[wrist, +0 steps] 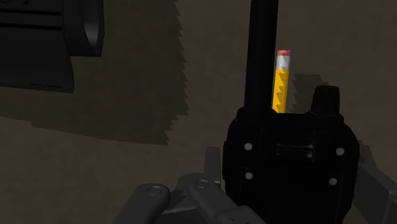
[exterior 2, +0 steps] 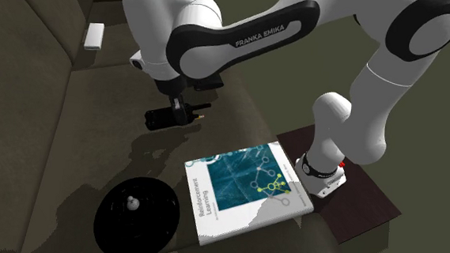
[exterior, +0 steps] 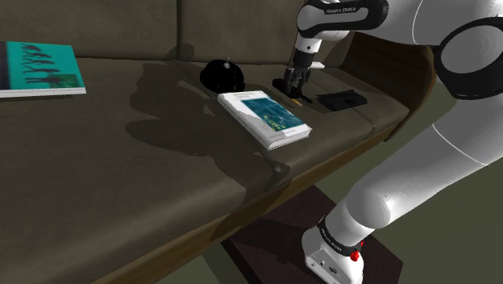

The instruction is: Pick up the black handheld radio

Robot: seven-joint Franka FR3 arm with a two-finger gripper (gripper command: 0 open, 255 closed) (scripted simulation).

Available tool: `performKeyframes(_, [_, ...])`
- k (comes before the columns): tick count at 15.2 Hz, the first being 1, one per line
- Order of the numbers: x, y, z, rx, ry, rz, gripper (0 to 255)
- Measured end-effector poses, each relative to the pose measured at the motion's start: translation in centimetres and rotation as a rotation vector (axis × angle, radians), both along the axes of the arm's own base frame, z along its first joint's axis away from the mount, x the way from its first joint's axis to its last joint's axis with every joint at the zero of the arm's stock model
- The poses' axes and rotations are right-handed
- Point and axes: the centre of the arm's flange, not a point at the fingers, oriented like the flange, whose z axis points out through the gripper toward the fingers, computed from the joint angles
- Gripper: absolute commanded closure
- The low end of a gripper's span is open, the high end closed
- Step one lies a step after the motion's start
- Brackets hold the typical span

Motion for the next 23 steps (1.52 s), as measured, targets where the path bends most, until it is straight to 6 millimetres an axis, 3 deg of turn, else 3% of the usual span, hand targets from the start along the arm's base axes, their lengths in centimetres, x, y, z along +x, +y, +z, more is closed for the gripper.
performKeyframes(9, [0.0, 0.0, 0.2, 0.000, 0.000, 0.000, 255])
performKeyframes(23, [0.1, 0.0, 7.3, 0.000, 0.000, 0.000, 255])
